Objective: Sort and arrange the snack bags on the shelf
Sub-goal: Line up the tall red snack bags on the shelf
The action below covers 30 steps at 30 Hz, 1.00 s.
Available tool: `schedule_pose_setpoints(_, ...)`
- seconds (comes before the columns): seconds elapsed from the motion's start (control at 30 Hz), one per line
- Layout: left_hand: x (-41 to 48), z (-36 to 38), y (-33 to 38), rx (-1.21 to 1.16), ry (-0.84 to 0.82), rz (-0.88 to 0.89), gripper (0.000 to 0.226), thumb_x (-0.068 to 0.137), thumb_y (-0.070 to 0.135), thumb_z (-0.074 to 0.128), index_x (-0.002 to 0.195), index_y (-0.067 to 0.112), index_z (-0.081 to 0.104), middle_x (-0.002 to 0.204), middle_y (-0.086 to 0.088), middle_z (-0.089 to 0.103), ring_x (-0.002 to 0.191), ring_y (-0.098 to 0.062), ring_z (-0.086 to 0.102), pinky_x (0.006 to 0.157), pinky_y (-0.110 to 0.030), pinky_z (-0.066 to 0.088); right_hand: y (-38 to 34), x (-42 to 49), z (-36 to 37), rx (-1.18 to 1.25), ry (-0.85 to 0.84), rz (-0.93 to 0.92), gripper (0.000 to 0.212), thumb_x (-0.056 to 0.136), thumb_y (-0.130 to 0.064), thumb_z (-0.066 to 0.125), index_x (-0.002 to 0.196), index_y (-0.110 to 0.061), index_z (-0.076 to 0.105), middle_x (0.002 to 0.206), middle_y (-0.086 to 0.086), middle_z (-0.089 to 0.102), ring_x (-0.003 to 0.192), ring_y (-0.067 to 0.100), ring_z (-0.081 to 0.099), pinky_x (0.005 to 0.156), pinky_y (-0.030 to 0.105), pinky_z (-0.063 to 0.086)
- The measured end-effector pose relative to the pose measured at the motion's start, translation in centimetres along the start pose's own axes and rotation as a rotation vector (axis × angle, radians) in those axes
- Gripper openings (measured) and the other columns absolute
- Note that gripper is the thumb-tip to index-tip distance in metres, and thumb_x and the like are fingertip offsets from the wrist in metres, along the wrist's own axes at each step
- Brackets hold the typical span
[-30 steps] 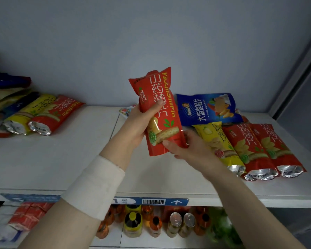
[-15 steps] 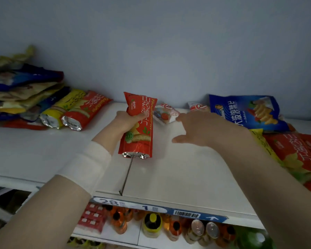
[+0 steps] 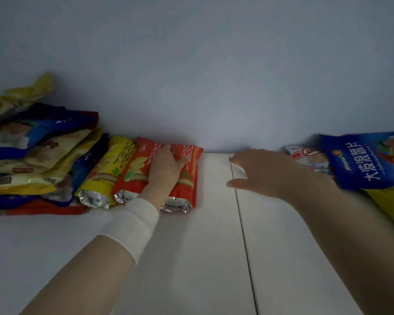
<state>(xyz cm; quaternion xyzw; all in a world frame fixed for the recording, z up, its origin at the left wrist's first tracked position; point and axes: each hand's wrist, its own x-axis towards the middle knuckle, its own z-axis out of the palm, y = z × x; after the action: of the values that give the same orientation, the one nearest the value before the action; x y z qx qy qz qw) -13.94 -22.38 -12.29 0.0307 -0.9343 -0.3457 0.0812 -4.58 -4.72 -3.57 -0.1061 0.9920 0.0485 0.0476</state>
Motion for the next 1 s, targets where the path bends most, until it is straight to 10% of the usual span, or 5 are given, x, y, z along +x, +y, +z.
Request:
schedule_pose_setpoints(0.7,-8.3,1.6,18.3,0.821,-0.474,0.676,0.046,0.090,0.045,0.050,0.127,0.018,0.052,0.130,-0.008,0.055,0.118,-0.027,0.054,0.087,-0.033,0.042,14.0,-10.3,1.1,0.117,-0.060,0.392,0.065,0.086,-0.055,0.050,0.141,-0.024,0.034,0.146,0.002,0.041,0.133,0.022,0.039,0.108,0.037,0.034)
schedule_pose_setpoints(1.0,-20.2,13.4,30.2,0.420,-0.698,0.573,0.059,0.095,0.044,0.045,0.137,0.004,0.039,0.136,-0.013,0.049,0.123,-0.029,0.049,0.093,-0.033,0.041,29.0,-20.9,4.9,0.072,-0.104,0.419,0.039,0.082,-0.053,0.056,0.107,-0.022,0.059,0.109,0.004,0.062,0.098,0.026,0.058,0.087,0.038,0.048)
